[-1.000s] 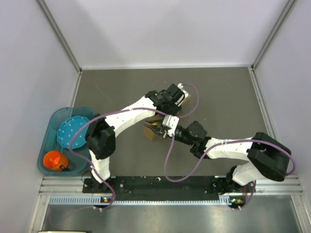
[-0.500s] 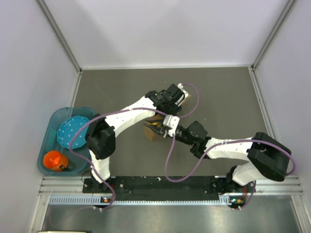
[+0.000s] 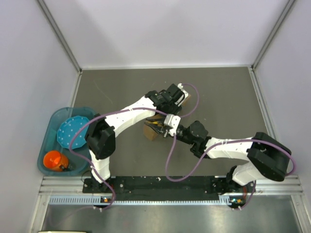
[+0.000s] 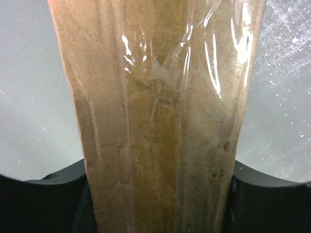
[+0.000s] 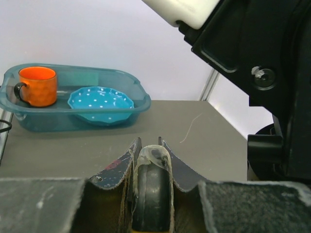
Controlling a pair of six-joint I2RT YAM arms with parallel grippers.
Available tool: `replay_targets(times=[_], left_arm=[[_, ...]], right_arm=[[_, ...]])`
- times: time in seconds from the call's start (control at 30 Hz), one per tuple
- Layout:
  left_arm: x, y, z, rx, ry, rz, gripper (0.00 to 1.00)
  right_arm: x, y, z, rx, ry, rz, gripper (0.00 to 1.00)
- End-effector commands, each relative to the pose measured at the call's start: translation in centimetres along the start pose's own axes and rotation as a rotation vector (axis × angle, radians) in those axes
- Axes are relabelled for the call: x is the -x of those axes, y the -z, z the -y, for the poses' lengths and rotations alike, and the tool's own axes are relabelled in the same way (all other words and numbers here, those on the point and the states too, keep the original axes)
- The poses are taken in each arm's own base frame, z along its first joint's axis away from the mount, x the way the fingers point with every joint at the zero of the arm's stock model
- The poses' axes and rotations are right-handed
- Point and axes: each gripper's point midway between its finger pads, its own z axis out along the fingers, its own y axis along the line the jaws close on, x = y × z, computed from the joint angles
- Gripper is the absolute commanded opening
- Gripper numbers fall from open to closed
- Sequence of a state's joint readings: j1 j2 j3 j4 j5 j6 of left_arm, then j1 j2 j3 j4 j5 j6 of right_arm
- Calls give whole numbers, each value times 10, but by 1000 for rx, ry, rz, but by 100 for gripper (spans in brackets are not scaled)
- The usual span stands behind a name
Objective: Unpack the express box
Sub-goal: Cut the express box at the center of the board.
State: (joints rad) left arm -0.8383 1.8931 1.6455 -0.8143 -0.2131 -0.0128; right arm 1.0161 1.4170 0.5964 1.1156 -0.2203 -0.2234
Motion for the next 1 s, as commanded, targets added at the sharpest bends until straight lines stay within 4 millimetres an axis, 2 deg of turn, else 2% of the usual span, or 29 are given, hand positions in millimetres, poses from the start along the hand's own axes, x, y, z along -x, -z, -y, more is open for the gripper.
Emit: replay_targets(times=[0.0,0.3,0.63,0.97], left_arm=[[-83,-42,-1,13,-42,-289,0],[-84,-42,-1,10,-45,-290,0],[-83,-40,-1,9,-47,-284,0],[-84,-40,0,6,-47,-287,0]], right_arm=[[20,-9,7,-6,-5,77,0],[10,-10,3,9,-40,56,0],[3,-8,9,-19,-43,41,0],[-34,3,23,-105,-59,-35,0]])
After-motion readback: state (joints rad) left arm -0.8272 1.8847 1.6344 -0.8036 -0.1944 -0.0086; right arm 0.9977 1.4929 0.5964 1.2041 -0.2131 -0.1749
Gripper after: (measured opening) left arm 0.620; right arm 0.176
